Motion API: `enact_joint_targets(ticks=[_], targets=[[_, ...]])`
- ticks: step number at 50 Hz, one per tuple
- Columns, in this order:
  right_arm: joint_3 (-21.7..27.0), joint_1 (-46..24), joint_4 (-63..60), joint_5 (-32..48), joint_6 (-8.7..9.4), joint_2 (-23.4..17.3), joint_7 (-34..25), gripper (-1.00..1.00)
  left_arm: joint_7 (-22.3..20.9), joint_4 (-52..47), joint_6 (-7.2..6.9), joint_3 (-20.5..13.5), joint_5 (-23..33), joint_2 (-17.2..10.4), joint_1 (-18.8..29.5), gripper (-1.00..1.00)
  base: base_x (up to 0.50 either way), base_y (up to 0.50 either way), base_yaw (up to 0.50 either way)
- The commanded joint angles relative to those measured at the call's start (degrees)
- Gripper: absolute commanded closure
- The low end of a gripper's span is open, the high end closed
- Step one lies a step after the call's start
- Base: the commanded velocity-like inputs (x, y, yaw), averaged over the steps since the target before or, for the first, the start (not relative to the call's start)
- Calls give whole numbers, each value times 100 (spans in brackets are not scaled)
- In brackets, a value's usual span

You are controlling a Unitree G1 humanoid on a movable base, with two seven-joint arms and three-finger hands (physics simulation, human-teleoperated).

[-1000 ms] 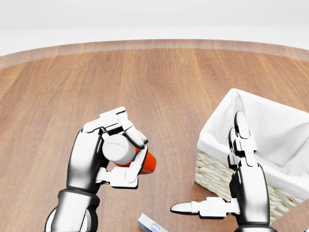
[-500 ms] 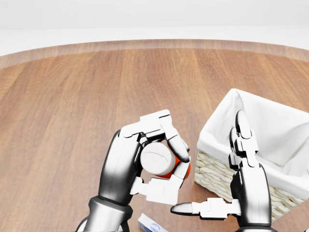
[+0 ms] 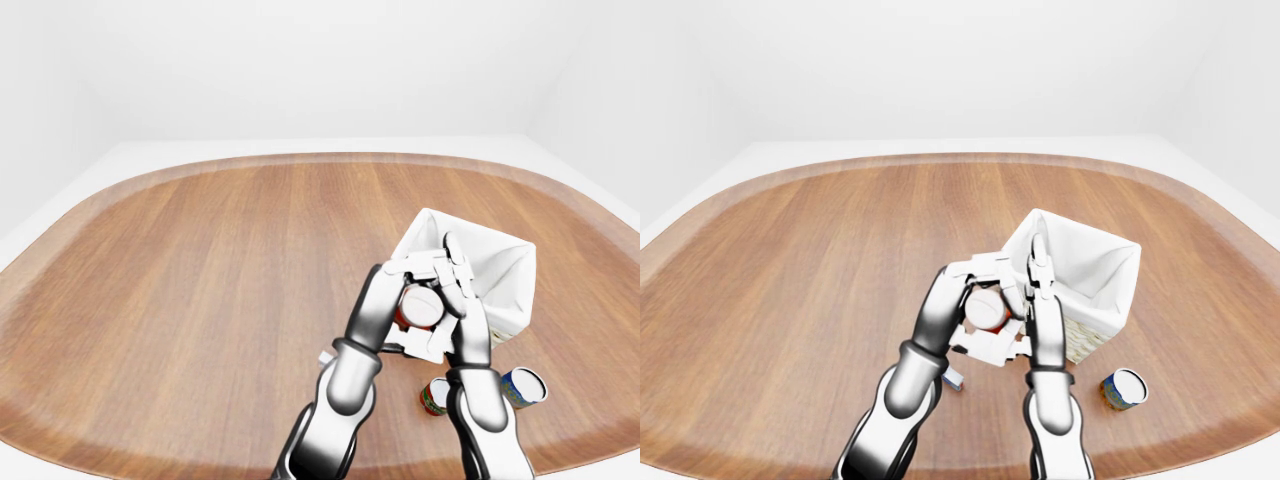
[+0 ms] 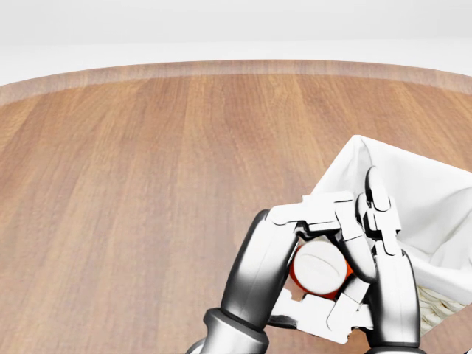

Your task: Pick up the ketchup, and put it in the basket.

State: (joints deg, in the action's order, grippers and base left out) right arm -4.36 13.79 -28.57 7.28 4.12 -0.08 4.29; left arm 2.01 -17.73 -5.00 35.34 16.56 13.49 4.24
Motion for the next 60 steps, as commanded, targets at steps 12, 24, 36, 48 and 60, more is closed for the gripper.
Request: enact_joint_targets(ticks=[12, 24, 36, 48, 60], targets=[[90, 28, -40, -110, -49, 8, -79, -100, 424, -174, 0, 800, -261, 450, 174, 92, 0, 0, 0], [281, -298, 726, -42, -345, -22, -237, 100, 357, -168, 0, 764, -205, 583, 291, 91, 0, 0, 0], [101, -30, 415, 59, -424, 24, -169, 100, 431, -473, 0, 831, -260, 355, 103, -100, 0, 0, 0], [56, -81, 503, 80, -466, -3, -152, 100, 452, -592, 0, 792, -200, 221, 73, -100, 0, 0, 0], [59, -86, 541, 97, -509, -9, -149, 100, 264, -1527, 0, 301, -275, -311, -111, -100, 0, 0, 0]])
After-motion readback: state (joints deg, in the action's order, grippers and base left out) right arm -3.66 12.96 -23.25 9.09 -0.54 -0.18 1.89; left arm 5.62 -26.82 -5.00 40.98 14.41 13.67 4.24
